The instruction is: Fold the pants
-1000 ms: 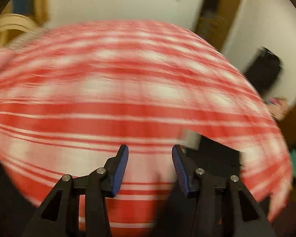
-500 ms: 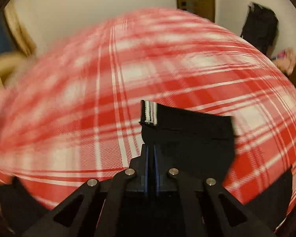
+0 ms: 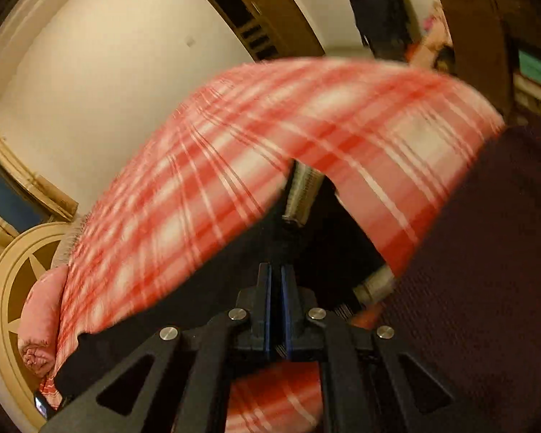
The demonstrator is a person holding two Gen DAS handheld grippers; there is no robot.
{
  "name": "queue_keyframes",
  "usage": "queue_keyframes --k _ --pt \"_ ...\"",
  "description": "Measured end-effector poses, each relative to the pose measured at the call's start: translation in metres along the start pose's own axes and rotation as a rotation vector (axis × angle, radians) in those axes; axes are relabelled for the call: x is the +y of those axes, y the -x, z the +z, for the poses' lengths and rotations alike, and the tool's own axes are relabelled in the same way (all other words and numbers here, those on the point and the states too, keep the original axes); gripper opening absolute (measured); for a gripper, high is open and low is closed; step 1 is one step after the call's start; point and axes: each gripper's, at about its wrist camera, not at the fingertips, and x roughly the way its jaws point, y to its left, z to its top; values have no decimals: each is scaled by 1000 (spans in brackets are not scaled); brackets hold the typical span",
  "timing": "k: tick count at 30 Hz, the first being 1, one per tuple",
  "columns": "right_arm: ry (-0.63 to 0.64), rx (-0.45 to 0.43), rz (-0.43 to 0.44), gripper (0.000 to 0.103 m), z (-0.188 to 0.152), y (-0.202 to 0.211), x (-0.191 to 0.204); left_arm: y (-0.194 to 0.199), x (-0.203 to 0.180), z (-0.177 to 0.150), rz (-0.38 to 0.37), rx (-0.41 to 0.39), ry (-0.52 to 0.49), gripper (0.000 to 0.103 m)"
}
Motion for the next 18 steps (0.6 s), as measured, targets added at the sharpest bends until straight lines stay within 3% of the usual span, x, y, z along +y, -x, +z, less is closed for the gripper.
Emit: queue_keyframes --k 3,5,6,7,9,10,11,12,13,16,18 --pt "-10 68 -64 10 -7 -3 -14 -1 0 1 -1 6 4 86" --pt "-8 94 -165 10 -3 1 -20 -1 -1 2 -2 10 -3 87" --pt "-2 85 -202 10 1 7 -22 -1 -1 2 -2 11 -7 88" --pt "18 35 -288 11 9 20 -19 -1 -2 3 0 13 -11 88" --pt "103 -57 -369 14 21 33 -9 -1 -3 3 3 16 -16 88" --pt "167 -91 -360 32 28 35 1 0 -4 4 6 17 -17 88" --pt "215 -95 -331 63 36 31 11 0 -5 5 11 16 -17 88" --pt "235 -83 -301 71 42 25 19 2 -6 6 22 11 -20 88" --pt "241 -75 -249 72 46 18 28 6 -9 7 34 3 -25 88" --pt "335 11 51 72 43 -13 76 20 -17 12 16 -38 -43 88" --pt "487 48 157 62 26 -34 125 35 -27 17 -11 -81 -68 88"
